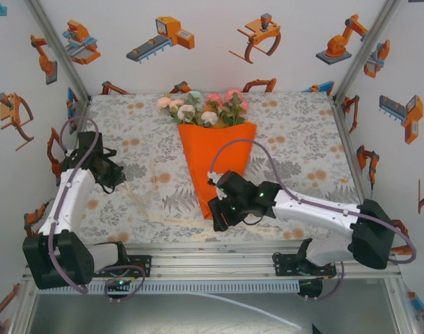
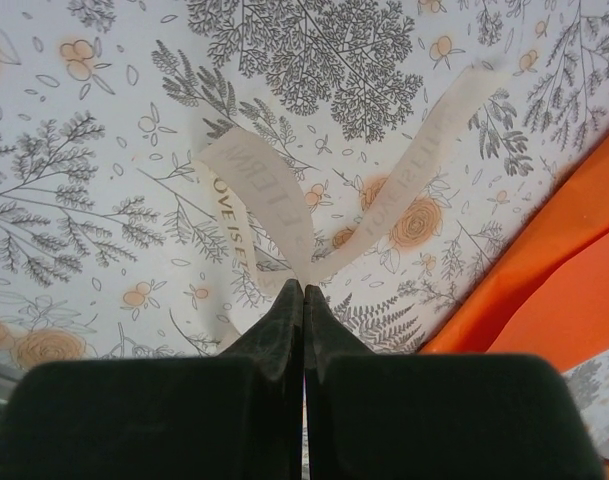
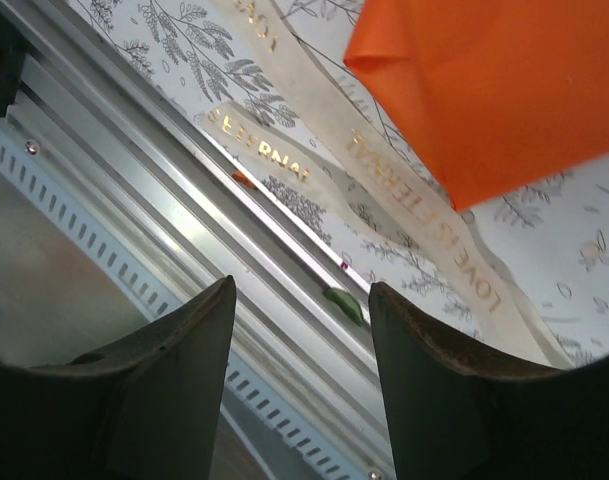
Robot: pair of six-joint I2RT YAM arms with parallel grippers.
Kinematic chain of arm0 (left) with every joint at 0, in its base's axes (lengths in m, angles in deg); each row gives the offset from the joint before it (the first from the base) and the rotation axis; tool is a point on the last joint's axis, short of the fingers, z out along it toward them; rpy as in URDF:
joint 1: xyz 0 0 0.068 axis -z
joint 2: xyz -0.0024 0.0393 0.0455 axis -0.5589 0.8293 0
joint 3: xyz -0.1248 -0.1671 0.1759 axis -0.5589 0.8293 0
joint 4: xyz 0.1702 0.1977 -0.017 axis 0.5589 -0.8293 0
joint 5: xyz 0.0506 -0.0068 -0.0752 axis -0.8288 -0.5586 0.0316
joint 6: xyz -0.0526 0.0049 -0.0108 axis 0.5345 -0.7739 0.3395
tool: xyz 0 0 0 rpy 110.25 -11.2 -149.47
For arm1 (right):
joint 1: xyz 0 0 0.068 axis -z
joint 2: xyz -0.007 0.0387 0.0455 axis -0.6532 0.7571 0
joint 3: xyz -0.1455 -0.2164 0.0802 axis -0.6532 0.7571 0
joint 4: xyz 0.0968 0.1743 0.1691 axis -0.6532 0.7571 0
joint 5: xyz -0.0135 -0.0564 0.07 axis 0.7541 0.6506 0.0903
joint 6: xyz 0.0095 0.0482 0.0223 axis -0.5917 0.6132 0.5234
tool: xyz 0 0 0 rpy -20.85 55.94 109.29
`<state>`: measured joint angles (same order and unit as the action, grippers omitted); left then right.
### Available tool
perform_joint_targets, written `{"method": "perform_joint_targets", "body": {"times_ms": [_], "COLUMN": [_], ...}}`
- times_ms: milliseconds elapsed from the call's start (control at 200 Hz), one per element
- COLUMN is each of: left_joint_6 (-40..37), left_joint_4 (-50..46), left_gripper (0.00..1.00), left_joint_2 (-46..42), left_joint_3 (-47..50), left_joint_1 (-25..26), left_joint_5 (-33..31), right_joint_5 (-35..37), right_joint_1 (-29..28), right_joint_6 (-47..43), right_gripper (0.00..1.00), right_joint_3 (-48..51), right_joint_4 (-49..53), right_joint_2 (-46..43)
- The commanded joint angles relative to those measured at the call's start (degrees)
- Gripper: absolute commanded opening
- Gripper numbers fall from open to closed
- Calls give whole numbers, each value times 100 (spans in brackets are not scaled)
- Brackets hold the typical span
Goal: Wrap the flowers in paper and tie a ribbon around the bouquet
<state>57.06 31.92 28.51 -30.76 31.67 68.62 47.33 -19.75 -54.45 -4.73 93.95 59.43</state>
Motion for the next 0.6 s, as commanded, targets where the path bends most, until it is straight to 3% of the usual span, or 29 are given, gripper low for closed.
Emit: {"method": "perform_joint_targets", "body": {"times_ms": [0, 225, 360, 596], "left_joint_6": [-362, -506, -497, -488], "left_joint_4": [170, 246, 260, 284], "left_gripper": [1, 0, 0, 0], "left_joint_2": [346, 648, 685, 738], "left_joint_3": [-284, -444, -423, -413], "left_joint_1": [9, 57, 99, 126], "left_joint_5": [378, 403, 370, 387], "right_joint_5": [92, -99, -373, -398], "right_joint_1": [-105, -264, -267, -283], "right_joint_6": [-582, -1176, -1162, -1189], "right_gripper": [54, 54, 49, 49], "right_joint_3": [-368, -669, -725, -609], "right_joint_4": [-184, -125, -164, -179], "right_joint_2": [527, 1310, 1604, 1881]}}
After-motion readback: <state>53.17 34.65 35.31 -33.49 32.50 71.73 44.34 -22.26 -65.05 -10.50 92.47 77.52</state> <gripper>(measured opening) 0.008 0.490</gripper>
